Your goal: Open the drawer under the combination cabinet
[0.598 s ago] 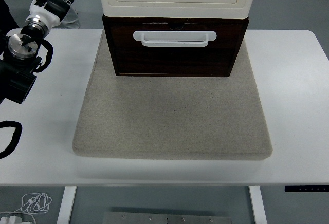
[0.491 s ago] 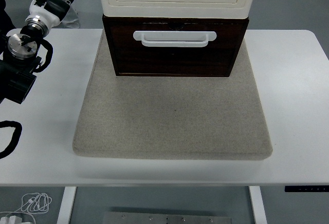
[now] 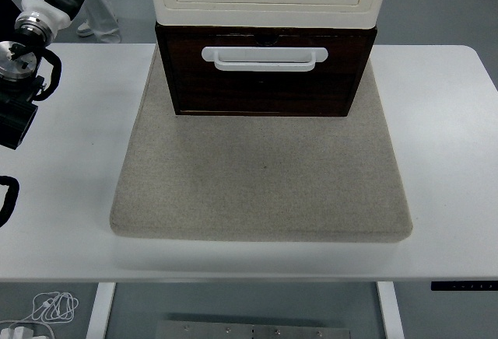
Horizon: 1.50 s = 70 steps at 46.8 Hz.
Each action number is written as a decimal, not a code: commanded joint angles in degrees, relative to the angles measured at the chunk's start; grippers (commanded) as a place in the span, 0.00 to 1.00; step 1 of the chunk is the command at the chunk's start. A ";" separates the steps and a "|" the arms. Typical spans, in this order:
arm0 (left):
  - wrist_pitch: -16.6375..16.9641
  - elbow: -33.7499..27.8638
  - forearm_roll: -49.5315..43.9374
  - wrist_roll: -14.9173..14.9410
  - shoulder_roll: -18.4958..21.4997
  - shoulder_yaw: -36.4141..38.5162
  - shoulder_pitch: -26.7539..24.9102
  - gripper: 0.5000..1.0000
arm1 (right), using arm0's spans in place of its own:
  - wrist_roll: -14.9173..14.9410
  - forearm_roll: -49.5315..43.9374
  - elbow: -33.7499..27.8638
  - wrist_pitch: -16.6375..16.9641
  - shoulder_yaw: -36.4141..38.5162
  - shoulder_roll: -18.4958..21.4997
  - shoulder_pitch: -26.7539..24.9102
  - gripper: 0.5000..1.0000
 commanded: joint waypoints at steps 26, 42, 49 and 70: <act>-3.57 -7.83 18.17 0.25 16.48 0.25 -14.44 1.00 | 0.10 0.00 0.00 0.00 0.00 0.00 0.01 0.85; -3.66 -31.91 32.32 0.43 25.19 1.65 -21.12 1.00 | 0.01 0.00 0.00 0.00 0.00 0.00 0.01 0.85; -3.83 -38.25 35.76 0.78 25.54 3.15 -25.34 1.00 | 0.10 0.00 0.00 0.00 0.00 0.00 0.01 0.85; -4.71 -60.05 36.90 1.83 29.32 26.96 -37.46 1.00 | 0.01 0.00 0.00 0.00 0.00 0.00 0.01 0.85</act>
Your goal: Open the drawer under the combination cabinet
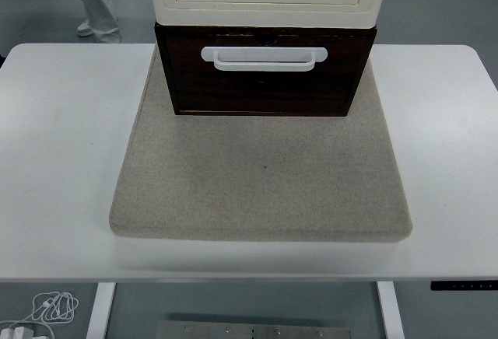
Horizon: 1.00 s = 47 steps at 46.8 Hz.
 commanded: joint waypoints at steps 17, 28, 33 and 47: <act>-1.99 -7.85 4.45 8.78 0.16 26.22 -12.18 1.00 | -0.03 0.00 0.00 0.00 0.00 0.00 0.01 0.85; -6.55 -8.39 6.12 12.83 -1.59 38.89 -15.88 1.00 | -0.03 0.00 0.00 0.00 0.00 0.00 0.01 0.85; -7.00 -8.04 7.96 13.89 -3.17 40.83 -15.88 1.00 | -0.03 0.00 0.00 0.00 0.00 0.00 0.01 0.85; -9.46 -1.89 8.76 17.49 -9.94 41.09 -16.14 1.00 | -0.03 0.00 0.00 0.00 0.00 0.00 0.01 0.85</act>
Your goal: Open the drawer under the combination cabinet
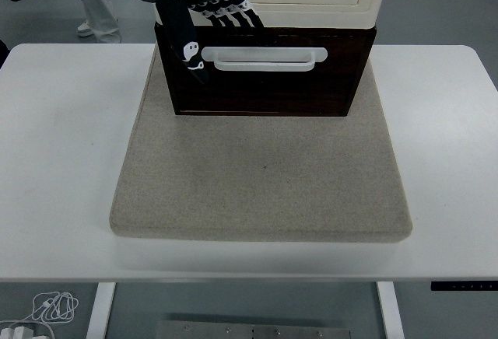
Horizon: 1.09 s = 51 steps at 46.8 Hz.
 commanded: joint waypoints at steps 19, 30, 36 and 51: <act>-3.87 7.24 -0.01 5.66 -5.81 0.09 -0.59 1.00 | -0.03 0.00 0.00 0.00 0.00 0.00 -0.01 0.85; -3.78 7.59 -0.01 8.65 -8.80 0.01 -0.50 1.00 | -0.03 0.00 0.00 0.00 0.00 0.00 -0.01 0.85; -3.69 8.21 -0.01 9.70 -10.39 0.00 -0.33 1.00 | -0.03 0.00 0.00 0.00 0.00 0.00 -0.01 0.85; -2.90 13.30 -0.01 10.32 -15.04 0.00 0.99 1.00 | -0.03 0.00 0.00 0.00 0.00 0.00 -0.01 0.85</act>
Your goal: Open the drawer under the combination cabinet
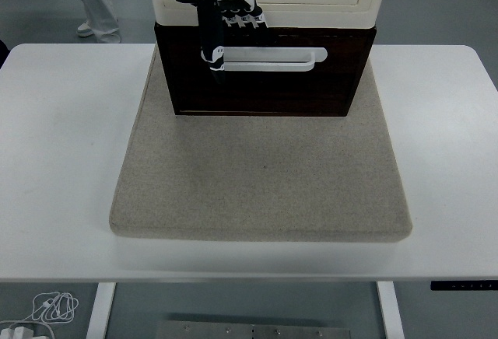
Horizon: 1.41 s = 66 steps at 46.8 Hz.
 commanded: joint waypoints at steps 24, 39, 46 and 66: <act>3.18 1.23 -0.01 0.92 -3.72 -0.04 2.33 1.00 | -0.02 0.00 0.00 0.00 0.00 0.00 0.01 0.85; 4.33 1.23 -0.45 1.19 -4.60 -0.22 2.51 1.00 | -0.02 0.00 0.00 0.00 0.00 0.00 0.01 0.85; 4.68 1.05 -0.45 1.63 -4.60 -0.22 3.22 1.00 | -0.02 0.00 0.00 0.00 0.00 0.00 0.01 0.85; 6.88 0.97 -0.45 1.98 -5.74 -0.22 4.80 1.00 | -0.02 0.00 0.00 0.00 0.00 0.00 0.01 0.85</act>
